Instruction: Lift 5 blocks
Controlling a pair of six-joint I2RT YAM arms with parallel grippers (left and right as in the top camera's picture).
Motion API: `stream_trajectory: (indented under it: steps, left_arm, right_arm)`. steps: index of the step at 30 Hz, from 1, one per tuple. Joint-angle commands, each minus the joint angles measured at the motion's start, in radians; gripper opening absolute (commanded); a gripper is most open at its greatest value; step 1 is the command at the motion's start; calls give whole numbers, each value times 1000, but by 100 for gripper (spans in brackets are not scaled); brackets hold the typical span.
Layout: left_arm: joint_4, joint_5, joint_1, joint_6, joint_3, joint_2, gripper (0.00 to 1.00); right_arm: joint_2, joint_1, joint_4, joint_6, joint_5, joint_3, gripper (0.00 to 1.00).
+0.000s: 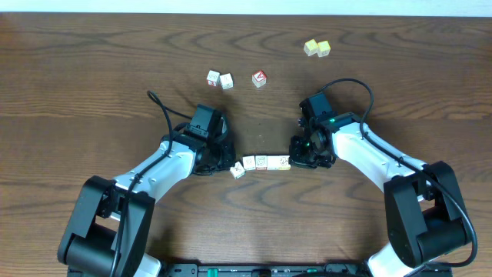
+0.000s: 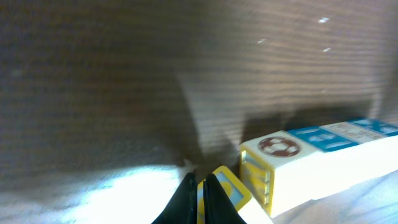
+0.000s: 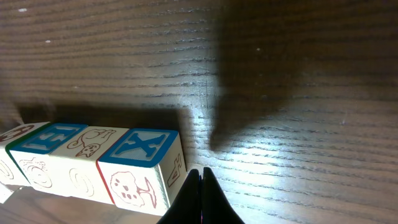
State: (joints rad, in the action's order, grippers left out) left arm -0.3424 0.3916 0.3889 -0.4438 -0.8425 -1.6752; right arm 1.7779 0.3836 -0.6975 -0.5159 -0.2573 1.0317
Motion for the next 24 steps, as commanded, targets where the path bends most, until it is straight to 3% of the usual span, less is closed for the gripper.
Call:
stream_trajectory:
  steps: [1, 7, 13, 24]
  left_arm:
    - [-33, -27, -2, 13, -6, 15, 7]
    - [-107, -21, -1, -39, -6, 16, 7]
    - [-116, 146, -1, -52, -6, 16, 7]
    - [-177, 159, -2, -56, -6, 17, 7]
  right_arm:
    - [1, 3, -2, -10, 6, -3, 1]
    - [1, 3, -2, -10, 6, -3, 1]
    - [1, 3, 2, -10, 6, -3, 1]
    - [1, 3, 1, -6, 6, -3, 1]
